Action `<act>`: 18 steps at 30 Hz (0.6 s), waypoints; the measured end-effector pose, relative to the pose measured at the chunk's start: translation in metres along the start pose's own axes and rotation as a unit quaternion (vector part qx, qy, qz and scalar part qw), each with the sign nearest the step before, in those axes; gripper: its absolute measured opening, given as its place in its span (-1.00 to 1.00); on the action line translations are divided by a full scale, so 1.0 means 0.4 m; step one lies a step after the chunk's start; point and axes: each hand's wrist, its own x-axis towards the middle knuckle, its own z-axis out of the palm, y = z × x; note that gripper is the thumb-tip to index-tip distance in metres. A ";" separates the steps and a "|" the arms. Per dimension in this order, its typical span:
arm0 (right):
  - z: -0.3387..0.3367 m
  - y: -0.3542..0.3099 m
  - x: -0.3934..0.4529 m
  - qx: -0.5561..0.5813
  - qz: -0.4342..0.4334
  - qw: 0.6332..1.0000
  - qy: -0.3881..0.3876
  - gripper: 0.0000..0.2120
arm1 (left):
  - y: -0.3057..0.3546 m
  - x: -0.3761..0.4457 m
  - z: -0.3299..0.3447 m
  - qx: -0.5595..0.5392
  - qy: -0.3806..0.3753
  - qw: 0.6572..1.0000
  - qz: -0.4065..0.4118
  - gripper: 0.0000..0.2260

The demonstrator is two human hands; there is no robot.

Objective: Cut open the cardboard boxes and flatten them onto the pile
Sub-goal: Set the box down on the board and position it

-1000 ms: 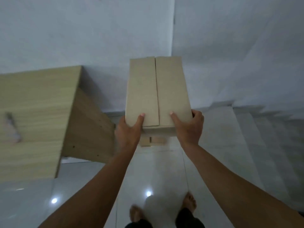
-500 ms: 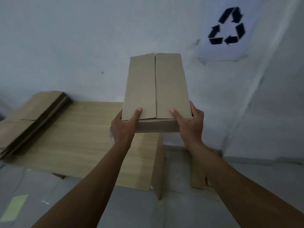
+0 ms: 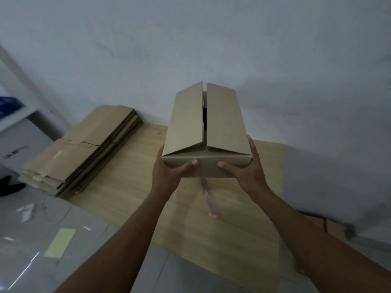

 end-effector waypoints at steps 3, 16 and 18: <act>0.101 0.004 0.057 0.007 0.003 1.000 -0.008 0.13 | -0.048 0.102 -0.065 0.018 -0.001 1.000 -0.004 -0.20; 0.575 0.156 0.082 -0.027 0.048 0.989 0.135 0.09 | -0.388 0.454 -0.359 0.073 -0.138 0.986 -0.048 -0.23; 0.637 0.194 0.053 -0.050 0.079 0.985 0.146 0.15 | -0.437 0.465 -0.412 0.084 -0.164 0.981 -0.067 -0.24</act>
